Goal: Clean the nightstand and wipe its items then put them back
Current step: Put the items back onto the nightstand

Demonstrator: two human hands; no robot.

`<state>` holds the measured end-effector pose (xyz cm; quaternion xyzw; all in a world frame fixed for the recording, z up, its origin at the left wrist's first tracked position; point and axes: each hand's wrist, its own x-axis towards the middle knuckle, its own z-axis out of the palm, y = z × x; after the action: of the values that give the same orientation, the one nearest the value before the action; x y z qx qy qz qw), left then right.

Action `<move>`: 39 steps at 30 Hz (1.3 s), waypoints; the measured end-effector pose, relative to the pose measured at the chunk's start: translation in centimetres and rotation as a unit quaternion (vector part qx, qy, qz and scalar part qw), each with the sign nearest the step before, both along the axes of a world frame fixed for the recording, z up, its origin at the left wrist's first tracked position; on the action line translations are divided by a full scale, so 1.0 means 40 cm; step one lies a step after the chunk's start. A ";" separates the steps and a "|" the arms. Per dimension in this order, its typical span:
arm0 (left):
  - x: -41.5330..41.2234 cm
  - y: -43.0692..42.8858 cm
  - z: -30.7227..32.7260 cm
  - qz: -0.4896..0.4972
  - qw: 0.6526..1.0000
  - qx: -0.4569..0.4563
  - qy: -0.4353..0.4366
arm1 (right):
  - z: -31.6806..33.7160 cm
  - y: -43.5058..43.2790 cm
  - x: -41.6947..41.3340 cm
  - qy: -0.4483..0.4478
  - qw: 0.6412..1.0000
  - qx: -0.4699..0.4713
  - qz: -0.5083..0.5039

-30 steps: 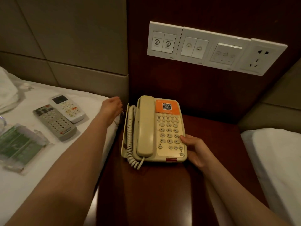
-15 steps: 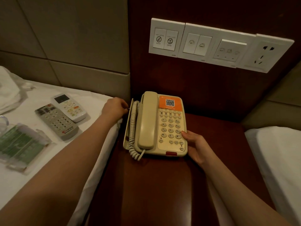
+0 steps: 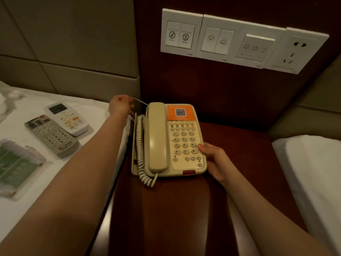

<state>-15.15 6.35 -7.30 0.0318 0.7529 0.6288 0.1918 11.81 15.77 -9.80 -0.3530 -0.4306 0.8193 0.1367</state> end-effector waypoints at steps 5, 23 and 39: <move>0.019 0.001 -0.001 -0.069 0.988 -0.106 0.086 | -0.004 -0.026 -0.020 0.012 0.998 -0.014 -0.066; 0.075 -0.053 -0.053 -0.138 0.785 -0.454 0.399 | -0.005 -0.063 -0.037 0.003 0.987 0.049 -0.153; 0.197 -0.124 -0.109 -0.144 0.858 -0.282 0.404 | -0.029 -0.141 -0.076 -0.148 0.897 0.268 -0.318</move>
<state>-7.27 1.37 -11.68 0.3357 0.8964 0.2866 -0.0406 8.77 10.11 -10.96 -0.5383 -0.5136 0.5244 0.4141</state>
